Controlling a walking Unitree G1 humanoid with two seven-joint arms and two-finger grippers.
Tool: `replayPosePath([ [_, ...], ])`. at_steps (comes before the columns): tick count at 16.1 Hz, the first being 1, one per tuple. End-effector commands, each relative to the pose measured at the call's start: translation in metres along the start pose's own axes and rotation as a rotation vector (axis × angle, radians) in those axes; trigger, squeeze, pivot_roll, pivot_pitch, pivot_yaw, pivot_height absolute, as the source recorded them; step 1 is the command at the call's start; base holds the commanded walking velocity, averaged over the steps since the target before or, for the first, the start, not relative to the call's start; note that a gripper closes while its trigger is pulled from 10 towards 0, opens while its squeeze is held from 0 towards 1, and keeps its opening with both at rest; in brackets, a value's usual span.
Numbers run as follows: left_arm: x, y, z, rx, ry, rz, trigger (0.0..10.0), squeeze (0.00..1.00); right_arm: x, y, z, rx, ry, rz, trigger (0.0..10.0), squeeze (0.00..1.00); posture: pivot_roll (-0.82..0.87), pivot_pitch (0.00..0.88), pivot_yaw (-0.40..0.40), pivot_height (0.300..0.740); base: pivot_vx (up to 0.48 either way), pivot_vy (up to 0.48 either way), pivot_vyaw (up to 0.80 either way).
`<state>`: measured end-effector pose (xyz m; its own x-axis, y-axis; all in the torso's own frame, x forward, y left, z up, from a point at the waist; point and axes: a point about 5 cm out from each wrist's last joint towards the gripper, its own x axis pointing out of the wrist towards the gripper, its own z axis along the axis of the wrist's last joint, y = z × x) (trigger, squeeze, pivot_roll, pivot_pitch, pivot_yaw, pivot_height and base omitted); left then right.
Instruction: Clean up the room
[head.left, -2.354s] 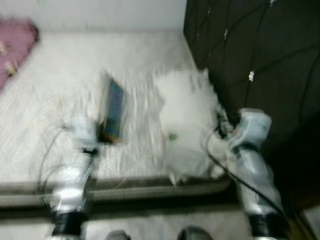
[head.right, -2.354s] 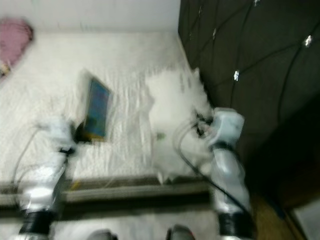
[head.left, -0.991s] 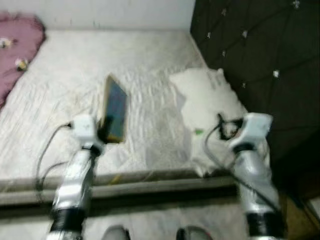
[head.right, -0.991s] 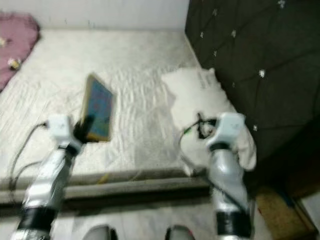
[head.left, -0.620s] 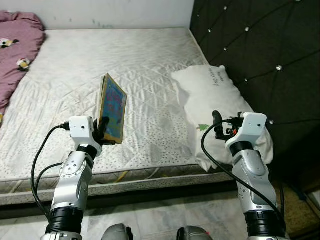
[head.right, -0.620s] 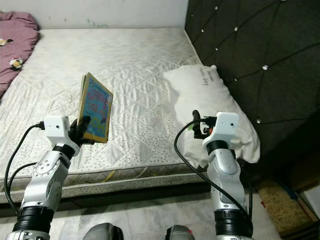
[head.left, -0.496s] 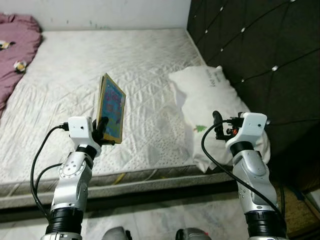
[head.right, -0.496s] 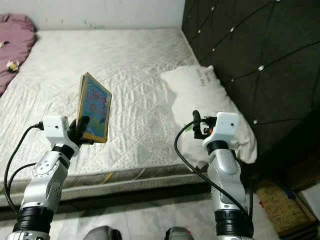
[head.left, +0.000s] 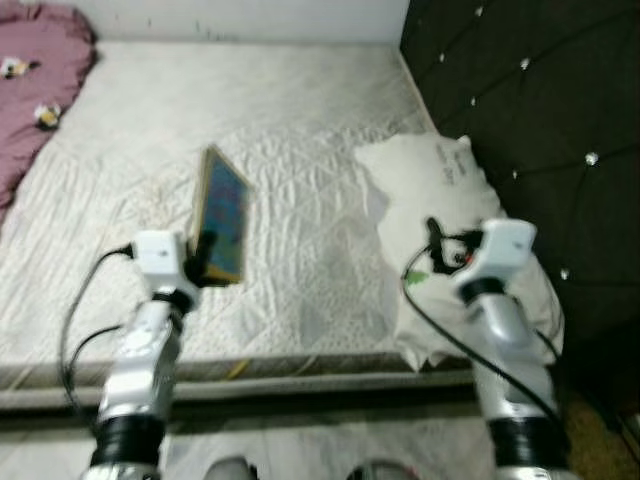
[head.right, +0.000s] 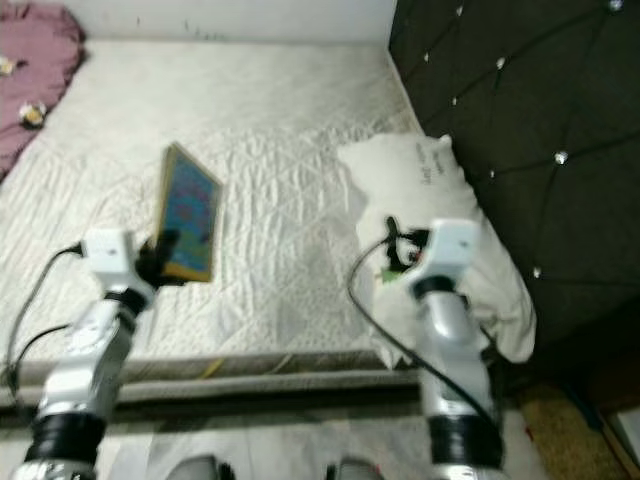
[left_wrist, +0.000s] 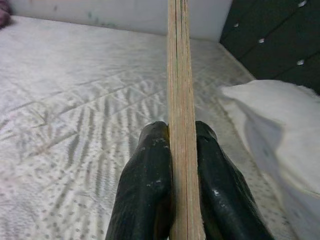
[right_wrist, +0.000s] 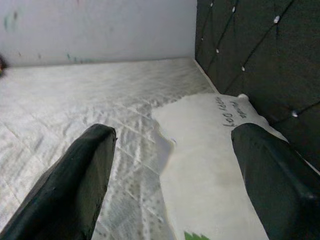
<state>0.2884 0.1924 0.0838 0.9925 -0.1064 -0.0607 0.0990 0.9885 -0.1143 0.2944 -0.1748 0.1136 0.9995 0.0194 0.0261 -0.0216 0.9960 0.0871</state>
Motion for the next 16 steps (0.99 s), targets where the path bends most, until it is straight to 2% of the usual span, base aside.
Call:
replayPosePath([
  [1,0.0056,-0.0108,0.0115,0.009,-0.056,-0.047,10.0,0.0,-0.0036,-0.0118,0.0004,-0.014,0.004,-0.037,10.0,0.0,-0.05,0.044,-0.011,0.74,0.266,0.0,0.0],
  [16,0.0055,-0.0108,0.0114,0.008,-0.056,-0.047,10.0,0.0,-0.0036,-0.0122,0.0005,-0.014,0.004,-0.038,10.0,0.0,-0.05,0.044,-0.011,0.74,0.266,0.0,0.0],
])
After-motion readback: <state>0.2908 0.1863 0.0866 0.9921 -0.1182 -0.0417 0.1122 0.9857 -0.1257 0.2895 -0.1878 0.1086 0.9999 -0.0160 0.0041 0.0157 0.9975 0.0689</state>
